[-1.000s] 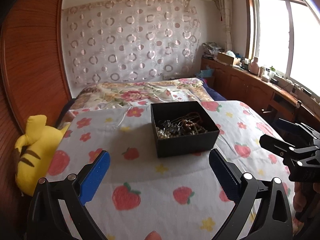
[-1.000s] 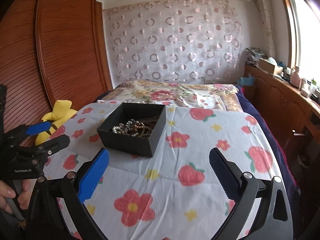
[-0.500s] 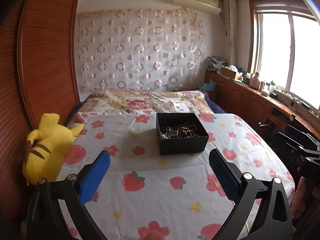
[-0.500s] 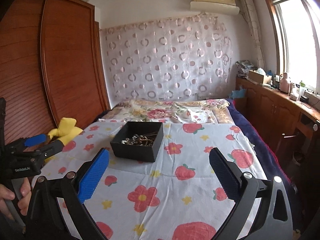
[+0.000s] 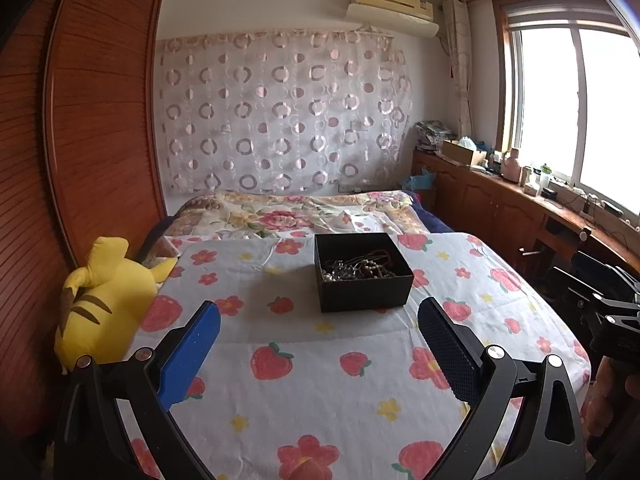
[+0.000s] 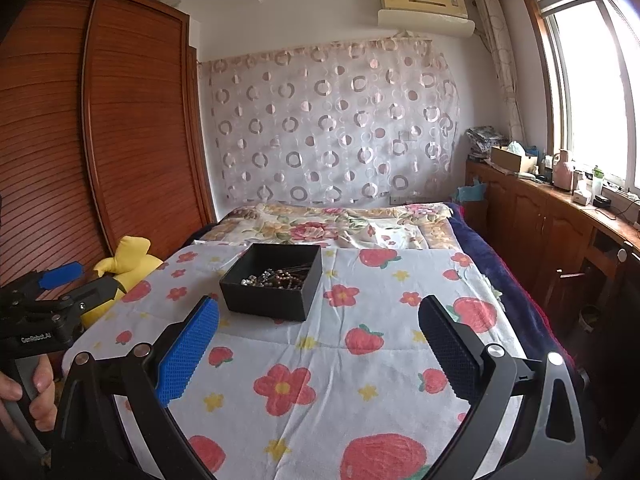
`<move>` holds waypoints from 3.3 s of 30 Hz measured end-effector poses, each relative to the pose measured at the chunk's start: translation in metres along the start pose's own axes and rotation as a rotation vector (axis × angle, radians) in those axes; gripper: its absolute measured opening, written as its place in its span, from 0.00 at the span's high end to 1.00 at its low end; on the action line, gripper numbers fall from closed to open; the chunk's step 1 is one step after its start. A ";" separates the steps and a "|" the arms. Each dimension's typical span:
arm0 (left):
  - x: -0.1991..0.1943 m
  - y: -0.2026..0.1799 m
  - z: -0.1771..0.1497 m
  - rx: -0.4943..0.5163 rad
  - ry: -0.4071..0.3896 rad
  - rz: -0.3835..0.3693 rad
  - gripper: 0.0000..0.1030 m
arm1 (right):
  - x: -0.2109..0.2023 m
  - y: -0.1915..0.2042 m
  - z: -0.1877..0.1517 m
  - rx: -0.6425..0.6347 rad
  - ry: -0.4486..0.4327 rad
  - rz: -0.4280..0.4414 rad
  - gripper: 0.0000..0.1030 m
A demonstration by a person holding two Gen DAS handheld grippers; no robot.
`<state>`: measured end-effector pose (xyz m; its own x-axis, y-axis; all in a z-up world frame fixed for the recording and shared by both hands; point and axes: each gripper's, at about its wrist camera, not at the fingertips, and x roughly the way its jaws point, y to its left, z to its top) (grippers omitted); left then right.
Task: Organize jewelry
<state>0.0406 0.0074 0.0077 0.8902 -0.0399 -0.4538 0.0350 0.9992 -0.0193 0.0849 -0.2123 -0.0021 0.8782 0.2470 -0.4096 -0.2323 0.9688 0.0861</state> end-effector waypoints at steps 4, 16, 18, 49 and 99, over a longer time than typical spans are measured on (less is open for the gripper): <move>0.001 0.000 0.001 0.001 -0.001 0.001 0.07 | 0.002 0.000 -0.002 0.002 0.004 0.004 0.02; -0.002 0.000 0.000 0.004 -0.006 0.003 0.07 | 0.007 0.000 -0.006 0.008 0.013 0.004 0.02; -0.002 0.000 0.000 0.003 -0.006 0.003 0.07 | 0.008 0.000 -0.007 0.008 0.015 0.005 0.02; -0.005 -0.002 -0.001 0.010 -0.014 0.007 0.07 | 0.008 0.001 -0.010 0.011 0.015 0.005 0.02; -0.010 -0.010 0.006 0.011 -0.038 0.002 0.07 | 0.008 0.003 -0.013 0.013 0.019 0.009 0.02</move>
<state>0.0341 -0.0018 0.0173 0.9069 -0.0378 -0.4197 0.0377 0.9993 -0.0084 0.0857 -0.2075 -0.0163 0.8682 0.2552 -0.4256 -0.2346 0.9668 0.1010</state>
